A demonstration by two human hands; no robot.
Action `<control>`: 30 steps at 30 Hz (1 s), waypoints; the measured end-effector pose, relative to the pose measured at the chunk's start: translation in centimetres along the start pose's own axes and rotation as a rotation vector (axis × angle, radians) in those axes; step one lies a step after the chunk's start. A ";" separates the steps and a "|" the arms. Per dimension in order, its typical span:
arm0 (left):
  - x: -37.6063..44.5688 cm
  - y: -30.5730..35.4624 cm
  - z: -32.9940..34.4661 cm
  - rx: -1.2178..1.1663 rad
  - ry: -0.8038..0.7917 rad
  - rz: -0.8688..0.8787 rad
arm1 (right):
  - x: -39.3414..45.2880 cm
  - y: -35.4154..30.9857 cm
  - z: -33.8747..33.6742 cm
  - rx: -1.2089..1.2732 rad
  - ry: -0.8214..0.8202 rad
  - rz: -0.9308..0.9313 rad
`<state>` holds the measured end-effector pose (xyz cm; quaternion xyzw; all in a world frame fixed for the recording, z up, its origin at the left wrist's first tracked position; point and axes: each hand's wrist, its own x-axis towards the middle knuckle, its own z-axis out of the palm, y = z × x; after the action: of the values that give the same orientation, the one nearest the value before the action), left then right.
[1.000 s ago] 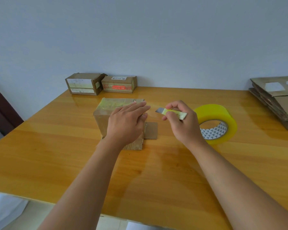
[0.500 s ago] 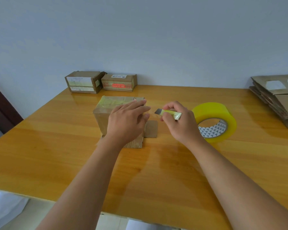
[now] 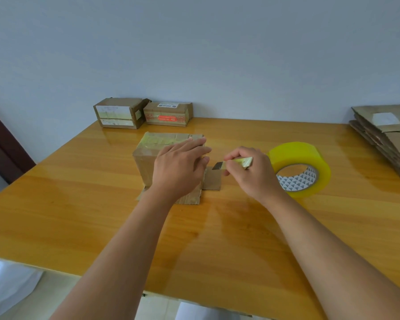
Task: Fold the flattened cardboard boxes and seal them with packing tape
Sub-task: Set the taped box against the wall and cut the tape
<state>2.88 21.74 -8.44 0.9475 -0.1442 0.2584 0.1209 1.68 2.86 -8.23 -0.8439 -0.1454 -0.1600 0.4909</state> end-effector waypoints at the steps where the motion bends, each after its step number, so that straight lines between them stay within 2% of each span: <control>1: 0.0 0.0 -0.1 0.000 -0.008 0.000 | -0.2 -0.3 -0.3 0.056 0.017 0.010; 5: 0.1 0.1 -0.5 -0.011 -0.052 -0.013 | -1.3 -1.4 -1.9 0.170 -0.008 0.060; 11: 0.0 0.5 -0.9 -0.048 -0.078 -0.043 | -5.6 -0.3 -3.3 0.293 -0.369 0.249; 15: 0.1 0.7 -1.2 -0.042 -0.108 -0.047 | -7.2 1.0 -2.6 0.095 -0.473 0.293; 19: 0.2 0.7 -1.3 -0.039 -0.131 -0.049 | -7.4 1.7 -2.1 -0.245 -0.539 0.099; 22: 0.1 0.5 -1.2 -0.045 -0.120 -0.047 | -7.4 1.9 -1.7 -0.326 -0.443 -0.021; 24: 0.1 0.4 -0.9 -0.044 -0.093 -0.037 | -6.7 1.9 -1.6 -0.351 -0.219 -0.226; 27: 0.1 0.3 -0.5 -0.042 -0.052 -0.026 | -4.5 1.5 -1.3 -0.547 0.120 -0.547; 30: -0.1 0.2 -0.3 -0.034 -0.003 -0.019 | -1.6 1.6 -0.7 -0.810 0.245 -0.634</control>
<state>2.58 21.64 -8.17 0.9471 -0.1396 0.2533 0.1394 0.78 1.32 -9.81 -0.8558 -0.2617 -0.4413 0.0665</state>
